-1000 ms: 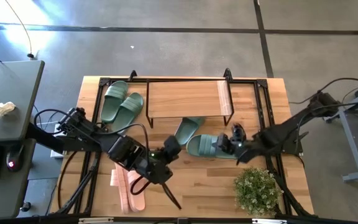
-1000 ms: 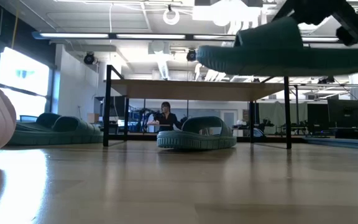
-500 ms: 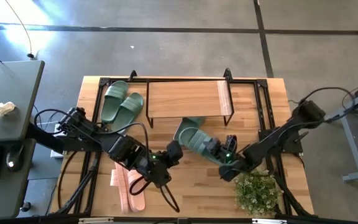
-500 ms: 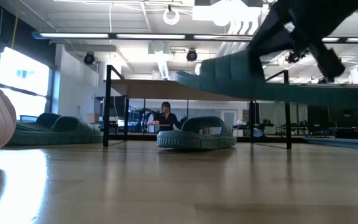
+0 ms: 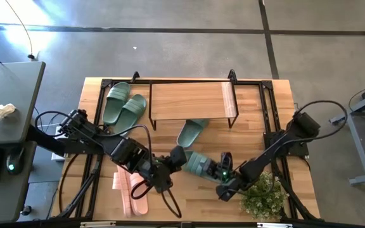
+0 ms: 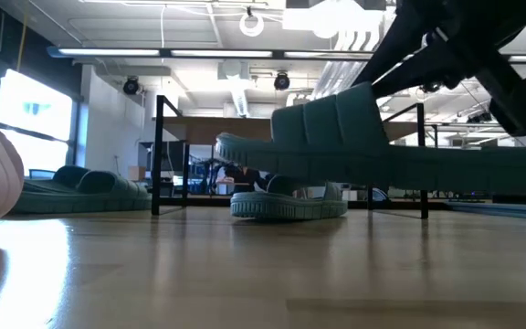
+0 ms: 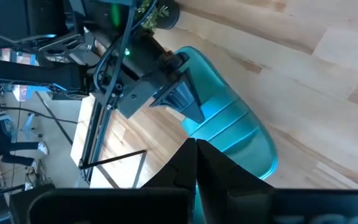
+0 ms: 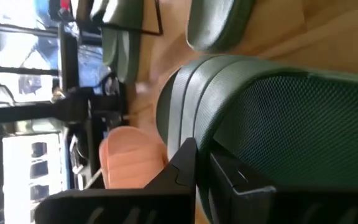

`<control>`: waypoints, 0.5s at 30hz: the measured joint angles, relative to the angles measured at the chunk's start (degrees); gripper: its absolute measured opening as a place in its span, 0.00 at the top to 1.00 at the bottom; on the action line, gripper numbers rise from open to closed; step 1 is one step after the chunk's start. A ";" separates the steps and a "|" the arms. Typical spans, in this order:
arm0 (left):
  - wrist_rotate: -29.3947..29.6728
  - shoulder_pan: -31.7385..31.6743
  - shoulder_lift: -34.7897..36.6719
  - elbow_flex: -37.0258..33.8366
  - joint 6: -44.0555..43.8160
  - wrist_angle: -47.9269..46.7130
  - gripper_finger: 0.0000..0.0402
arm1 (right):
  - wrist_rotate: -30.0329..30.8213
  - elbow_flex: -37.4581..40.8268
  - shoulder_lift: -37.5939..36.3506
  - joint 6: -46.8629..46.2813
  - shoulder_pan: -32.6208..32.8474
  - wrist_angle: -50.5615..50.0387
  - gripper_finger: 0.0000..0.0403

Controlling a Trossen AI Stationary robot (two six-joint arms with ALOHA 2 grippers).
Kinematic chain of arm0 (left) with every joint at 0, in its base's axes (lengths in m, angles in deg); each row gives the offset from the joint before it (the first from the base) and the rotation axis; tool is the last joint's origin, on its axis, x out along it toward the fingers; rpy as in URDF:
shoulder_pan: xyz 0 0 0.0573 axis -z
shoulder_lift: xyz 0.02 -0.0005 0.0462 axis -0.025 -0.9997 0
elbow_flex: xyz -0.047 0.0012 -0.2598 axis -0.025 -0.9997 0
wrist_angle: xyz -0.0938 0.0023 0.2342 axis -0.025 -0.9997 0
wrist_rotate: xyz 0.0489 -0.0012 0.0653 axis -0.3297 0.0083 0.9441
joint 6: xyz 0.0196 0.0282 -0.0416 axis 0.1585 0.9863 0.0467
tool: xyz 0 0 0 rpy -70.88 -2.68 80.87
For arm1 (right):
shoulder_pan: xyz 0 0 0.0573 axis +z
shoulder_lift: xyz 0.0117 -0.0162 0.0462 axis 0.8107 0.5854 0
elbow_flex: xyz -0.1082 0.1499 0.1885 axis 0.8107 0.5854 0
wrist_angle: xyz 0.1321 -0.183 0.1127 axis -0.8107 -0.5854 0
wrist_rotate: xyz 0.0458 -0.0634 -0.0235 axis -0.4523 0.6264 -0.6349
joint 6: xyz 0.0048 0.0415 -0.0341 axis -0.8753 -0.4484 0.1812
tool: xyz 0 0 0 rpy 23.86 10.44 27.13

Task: Pick and place slides into the shelf
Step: Put the green slide under the shelf

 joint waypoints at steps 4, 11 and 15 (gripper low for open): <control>-0.88 0.00 0.00 0.00 -0.04 0.00 1.00 | -2.62 -0.81 0.73 0.27 0.42 0.08 1.00; -3.28 0.02 0.00 0.00 -0.78 -0.11 1.00 | -10.30 -0.81 2.70 1.15 2.16 0.07 1.00; -6.99 0.02 0.00 -0.01 -0.94 -1.29 1.00 | -10.00 -0.81 2.97 1.59 1.62 0.17 1.00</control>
